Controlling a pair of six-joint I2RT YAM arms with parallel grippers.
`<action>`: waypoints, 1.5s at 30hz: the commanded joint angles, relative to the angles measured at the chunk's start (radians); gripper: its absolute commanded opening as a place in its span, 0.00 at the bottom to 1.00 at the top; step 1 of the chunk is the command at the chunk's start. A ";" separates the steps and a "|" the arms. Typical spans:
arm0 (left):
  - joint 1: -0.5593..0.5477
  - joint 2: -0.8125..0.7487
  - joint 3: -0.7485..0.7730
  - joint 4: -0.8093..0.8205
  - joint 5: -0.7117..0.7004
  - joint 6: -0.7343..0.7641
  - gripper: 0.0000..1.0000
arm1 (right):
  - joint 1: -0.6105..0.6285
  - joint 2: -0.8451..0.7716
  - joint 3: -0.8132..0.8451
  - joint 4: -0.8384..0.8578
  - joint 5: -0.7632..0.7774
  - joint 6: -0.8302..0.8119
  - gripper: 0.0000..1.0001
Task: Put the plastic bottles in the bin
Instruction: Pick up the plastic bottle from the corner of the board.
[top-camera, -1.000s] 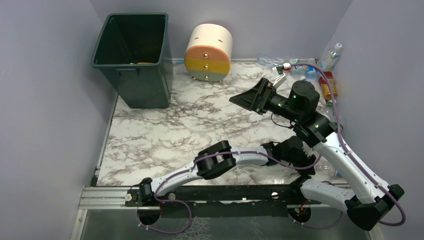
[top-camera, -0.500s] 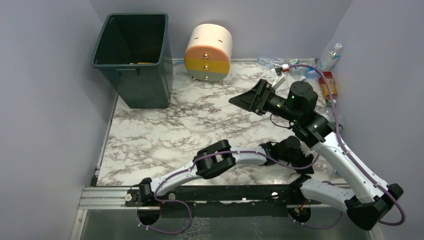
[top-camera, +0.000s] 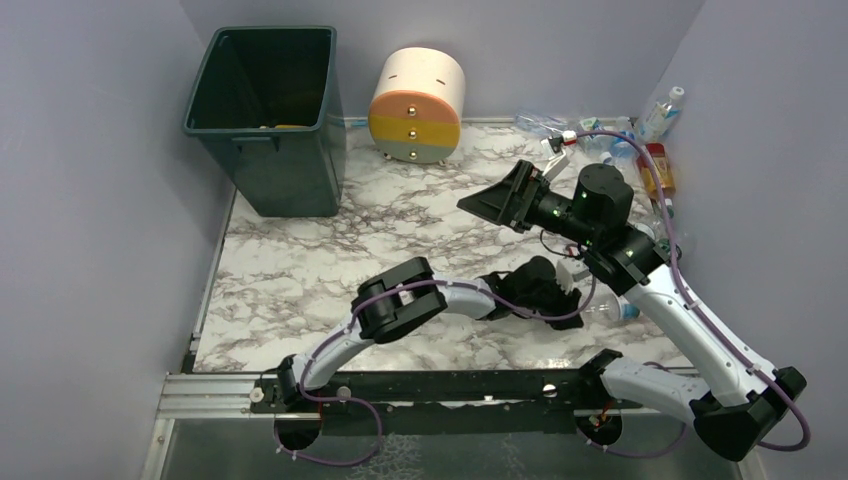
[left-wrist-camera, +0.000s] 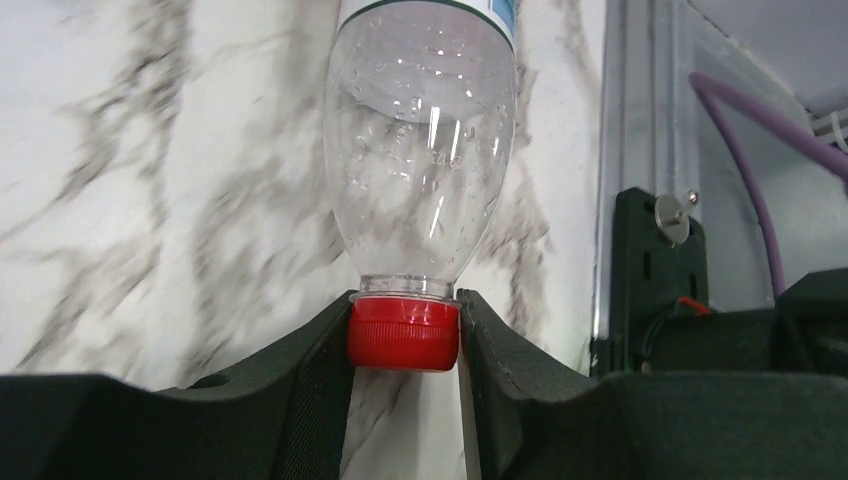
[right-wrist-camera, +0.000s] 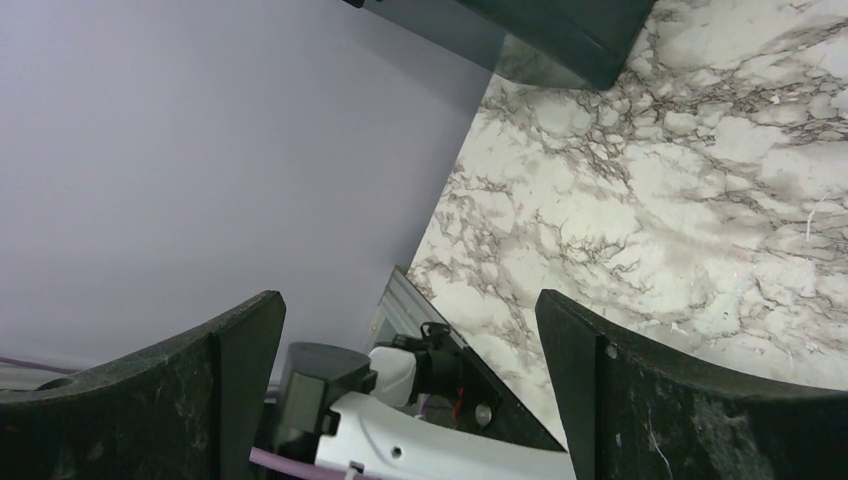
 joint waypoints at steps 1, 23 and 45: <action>0.050 -0.083 -0.176 0.006 -0.086 -0.004 0.13 | 0.006 -0.021 0.005 -0.005 0.015 -0.029 0.99; 0.166 -0.491 -0.729 0.071 -0.266 -0.017 0.13 | 0.006 -0.071 0.114 -0.129 0.119 -0.070 0.99; 0.324 -1.005 -0.795 -0.314 -0.434 0.059 0.13 | 0.004 0.029 0.232 -0.329 0.511 -0.133 0.99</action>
